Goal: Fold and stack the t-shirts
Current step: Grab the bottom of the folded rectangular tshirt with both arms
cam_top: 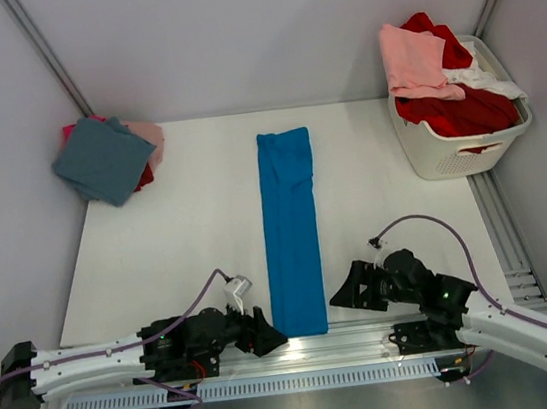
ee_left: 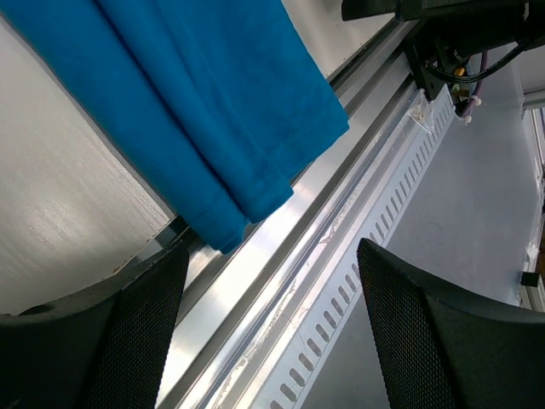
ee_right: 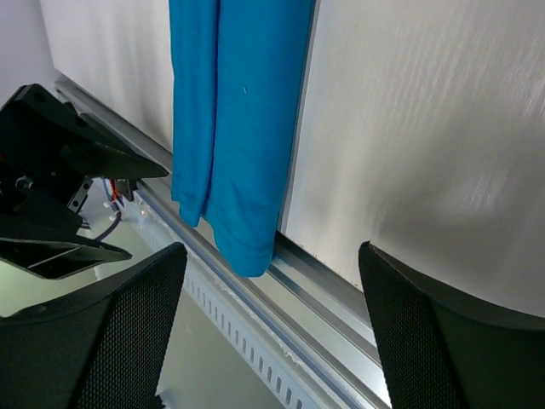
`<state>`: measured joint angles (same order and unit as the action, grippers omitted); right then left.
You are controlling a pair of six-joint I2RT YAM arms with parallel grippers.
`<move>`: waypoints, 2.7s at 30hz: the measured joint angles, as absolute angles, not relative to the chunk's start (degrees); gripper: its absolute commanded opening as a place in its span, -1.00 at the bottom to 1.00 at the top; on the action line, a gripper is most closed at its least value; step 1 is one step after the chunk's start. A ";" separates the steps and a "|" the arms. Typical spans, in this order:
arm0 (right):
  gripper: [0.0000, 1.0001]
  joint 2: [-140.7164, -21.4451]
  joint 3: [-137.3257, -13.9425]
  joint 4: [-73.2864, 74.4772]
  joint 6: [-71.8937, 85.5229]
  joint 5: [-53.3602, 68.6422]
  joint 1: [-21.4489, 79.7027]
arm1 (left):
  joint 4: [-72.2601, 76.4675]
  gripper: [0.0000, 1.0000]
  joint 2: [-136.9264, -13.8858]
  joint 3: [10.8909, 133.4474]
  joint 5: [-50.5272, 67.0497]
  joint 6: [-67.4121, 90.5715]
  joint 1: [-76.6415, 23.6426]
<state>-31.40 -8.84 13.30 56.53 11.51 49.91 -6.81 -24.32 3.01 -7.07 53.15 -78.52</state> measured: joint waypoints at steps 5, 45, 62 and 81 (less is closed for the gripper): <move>0.68 -28.29 -5.10 12.03 60.77 12.56 50.68 | -6.20 0.65 -26.17 3.01 -6.94 54.13 -78.52; -0.97 -62.74 -13.32 -9.69 65.87 5.32 69.73 | 15.03 -0.43 -49.80 3.05 -5.48 55.27 -78.41; -1.00 -59.11 -19.18 -0.51 62.81 2.17 70.46 | -5.32 -0.14 -40.05 6.90 -5.21 54.74 -78.76; -1.00 -67.07 -21.61 -0.58 58.19 5.45 70.37 | -7.20 0.62 -25.23 2.98 -7.92 61.34 -78.85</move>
<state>-67.07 -21.61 -0.58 58.19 5.45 70.37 -7.20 -25.23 2.98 -7.92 61.34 -78.85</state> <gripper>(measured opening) 0.093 0.828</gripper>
